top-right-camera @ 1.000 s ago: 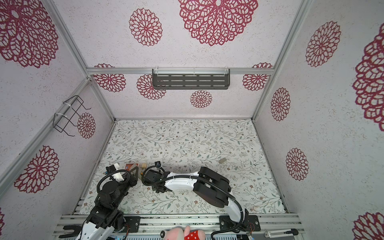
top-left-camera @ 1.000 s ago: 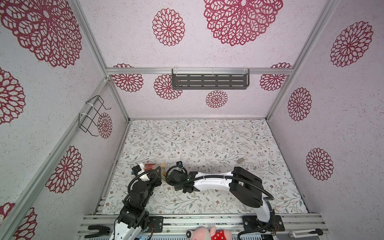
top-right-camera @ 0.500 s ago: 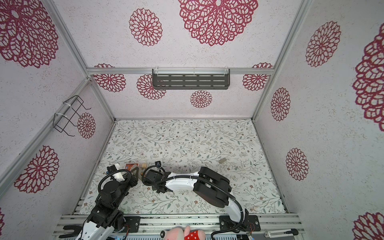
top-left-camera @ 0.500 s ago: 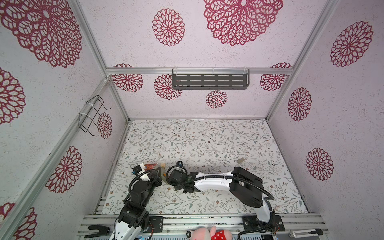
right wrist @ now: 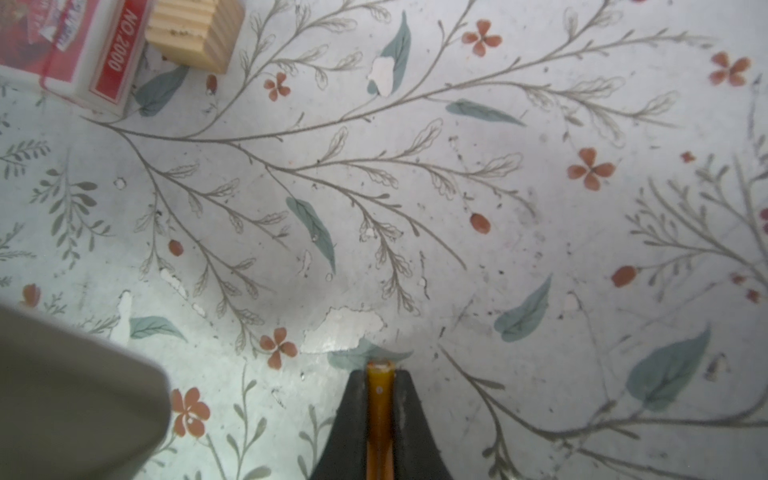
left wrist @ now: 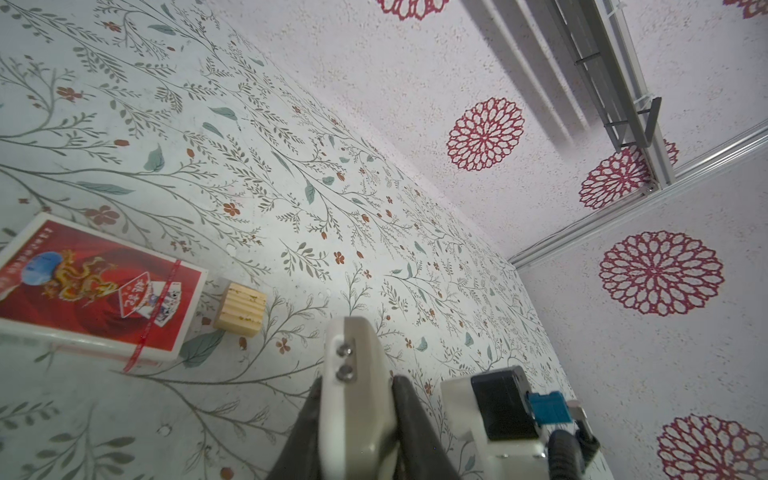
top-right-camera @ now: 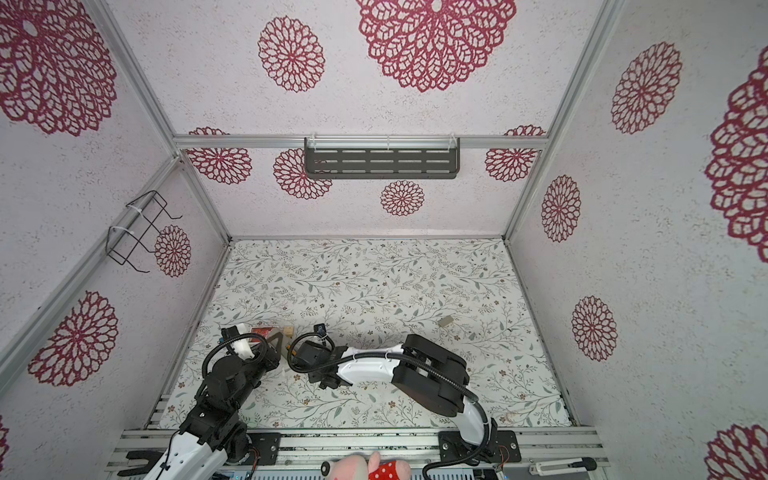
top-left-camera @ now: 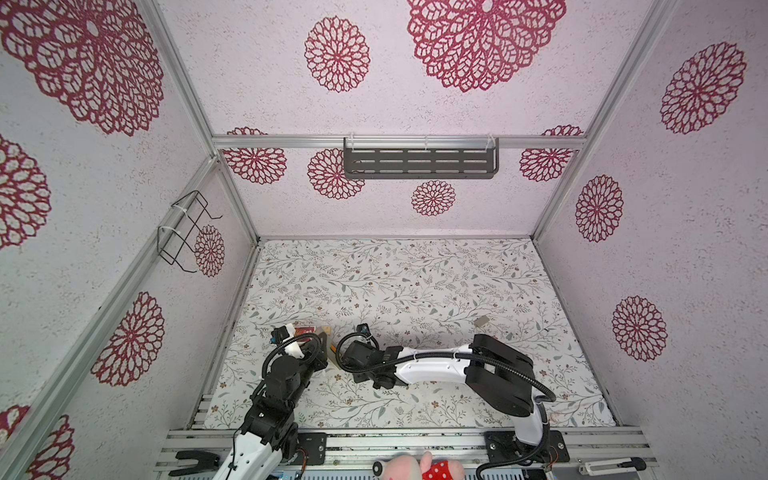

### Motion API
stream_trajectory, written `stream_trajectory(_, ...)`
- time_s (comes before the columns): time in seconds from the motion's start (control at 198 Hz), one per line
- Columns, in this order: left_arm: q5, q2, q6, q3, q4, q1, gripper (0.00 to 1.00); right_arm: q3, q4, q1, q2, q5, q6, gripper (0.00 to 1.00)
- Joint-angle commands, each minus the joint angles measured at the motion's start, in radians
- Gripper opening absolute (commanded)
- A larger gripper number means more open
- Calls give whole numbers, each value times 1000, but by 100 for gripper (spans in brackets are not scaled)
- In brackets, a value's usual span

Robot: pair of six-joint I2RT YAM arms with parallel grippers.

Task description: Load the batteries into the remote control

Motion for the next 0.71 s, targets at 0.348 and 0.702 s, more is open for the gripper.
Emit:
stream_trajectory(0.348, 180, 97, 35, 7, 208, 11, 0, -100, -227, 13, -67, -43, -267, 7)
stream_trajectory(0.702, 245, 262, 47, 22, 352, 11, 0, -192, -196, 12, -124, -59, -354, 7)
